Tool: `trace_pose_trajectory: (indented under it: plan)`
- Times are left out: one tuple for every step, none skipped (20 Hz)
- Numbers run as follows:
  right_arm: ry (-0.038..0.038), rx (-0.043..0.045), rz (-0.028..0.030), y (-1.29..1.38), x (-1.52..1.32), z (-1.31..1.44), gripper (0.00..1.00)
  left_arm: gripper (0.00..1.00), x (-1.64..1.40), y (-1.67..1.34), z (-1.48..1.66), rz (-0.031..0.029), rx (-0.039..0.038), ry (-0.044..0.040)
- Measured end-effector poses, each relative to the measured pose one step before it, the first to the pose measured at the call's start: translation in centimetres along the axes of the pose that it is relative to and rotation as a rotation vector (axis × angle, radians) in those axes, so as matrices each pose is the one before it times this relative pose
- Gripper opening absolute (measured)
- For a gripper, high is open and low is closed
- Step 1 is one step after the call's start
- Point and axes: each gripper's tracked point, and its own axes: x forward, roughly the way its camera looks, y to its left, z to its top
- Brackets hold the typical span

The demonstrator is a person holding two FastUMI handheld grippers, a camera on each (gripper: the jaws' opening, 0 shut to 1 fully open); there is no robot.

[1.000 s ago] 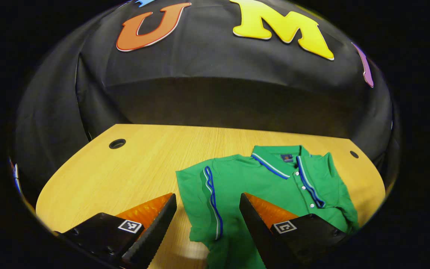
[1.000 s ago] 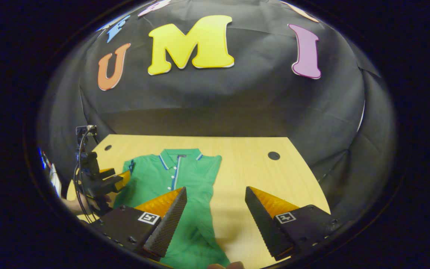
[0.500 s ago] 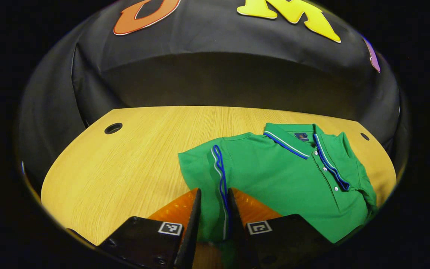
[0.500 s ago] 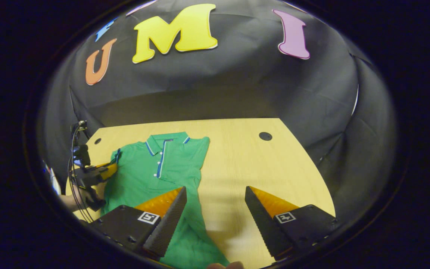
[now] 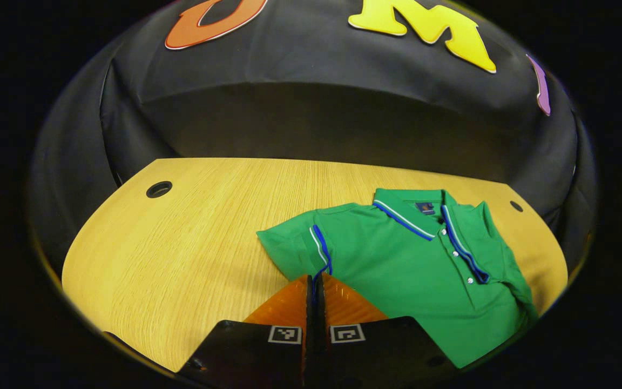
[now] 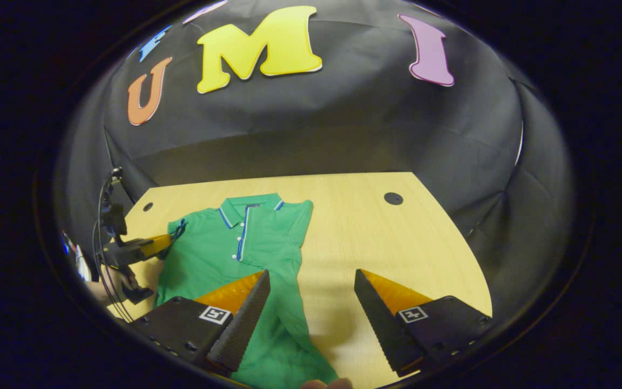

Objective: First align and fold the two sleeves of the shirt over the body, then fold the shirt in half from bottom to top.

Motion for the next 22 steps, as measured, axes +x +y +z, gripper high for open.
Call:
trace_pose_trajectory:
  plan:
    - [0.00089,0.00314,-0.00028,-0.035,-0.083,-0.135,0.96,0.07,-0.428,0.153,0.881,0.00203,-0.00516,-0.0214]
    - [0.0007,0.00661,0.00177,0.041,-0.086,-0.041,0.93,0.07,-0.408,-0.212,0.643,-0.00925,-0.00642,-0.01167]
    - [0.00303,0.00912,0.0008,-0.025,0.008,-0.126,0.93,0.07,-0.323,-0.562,0.534,-0.01474,-0.00314,-0.00407]
    - [0.00143,0.01133,0.00343,0.12,-0.091,-0.004,0.93,0.06,-0.241,-0.592,0.525,-0.01488,0.00111,-0.00163]
    - [-0.00101,0.00851,0.00158,0.067,-0.204,-0.006,0.93,0.07,-0.244,-0.778,0.612,-0.01473,0.00283,-0.00347]
    - [-0.00513,0.00351,0.00057,0.017,-0.185,0.21,0.93,0.06,-0.352,-0.731,0.813,-0.0114,0.00179,-0.0077]
    - [-0.00686,0.00041,0.00304,0.12,-0.14,0.147,0.93,0.06,-0.197,-0.909,0.78,-0.00664,0.00058,-0.00714]
    - [-0.00799,-0.00146,0.00102,-0.049,-0.343,0.281,0.96,0.06,-0.064,-0.855,0.484,0.00034,0.00288,-0.00545]
    - [-0.00975,0.00004,0.00025,-0.056,-0.333,0.221,0.93,0.06,-0.036,-0.936,0.553,-0.00129,0.00122,-0.00332]
    - [-0.00972,0.00278,-0.0011,-0.196,-0.328,0.323,0.96,0.06,-0.046,-1.111,0.348,-0.00749,0.00153,-0.00069]
    - [-0.01041,0.00613,-0.0028,-0.26,-0.428,0.164,0.93,0.06,0.148,-1.355,0.205,-0.01285,0.00093,-0.0005]
    - [-0.00792,0.00883,-0.00494,-0.408,-0.362,0.176,0.93,0.06,0.269,-1.313,-0.086,-0.01446,0.00478,0.00439]
    - [-0.00332,0.00869,-0.00617,-0.447,-0.29,-0.017,0.93,0.06,0.367,-1.175,-0.273,-0.00708,0.00626,0.01368]
    - [-0.00157,0.00705,-0.00842,-0.593,-0.402,-0.059,0.96,0.07,0.441,-1.097,-0.436,-0.00473,-0.00048,0.01447]
    - [-0.00183,0.00503,-0.01009,-0.681,-0.309,-0.096,0.96,0.07,0.691,-0.982,-0.561,-0.00143,-0.00707,0.01421]
    - [-0.0014,0.00437,-0.01131,-0.758,-0.371,-0.046,0.93,0.07,0.706,-0.707,-0.656,0.00279,-0.00581,0.01359]
    - [0.00032,0.00475,-0.0131,-0.787,-0.351,-0.17,0.96,0.08,0.678,-0.635,-0.646,0.00373,-0.00276,0.01278]
    - [0.00247,0.00677,-0.0103,-0.73,-0.212,-0.123,0.96,0.09,0.511,-0.578,-0.714,0.00329,0.00094,0.01802]
    - [0.00453,0.0044,-0.01063,-0.644,-0.309,-0.23,0.96,0.11,0.437,-0.623,-0.683,-0.00683,-0.00031,0.01779]
    - [0.00307,0.00488,-0.00878,-0.521,-0.197,-0.125,0.96,0.13,0.408,-0.551,-0.58,-0.00953,0.00432,0.01399]
    - [0.00152,0.00381,-0.007,-0.442,-0.042,-0.04,0.96,0.2,-0.022,-0.38,-0.429,-0.00676,0.0048,0.01351]
    - [-0.00047,0.00262,-0.00483,-0.296,0.086,0.02,0.96,0.27,-0.046,-0.4,-0.135,-0.00767,0.00148,-0.00095]
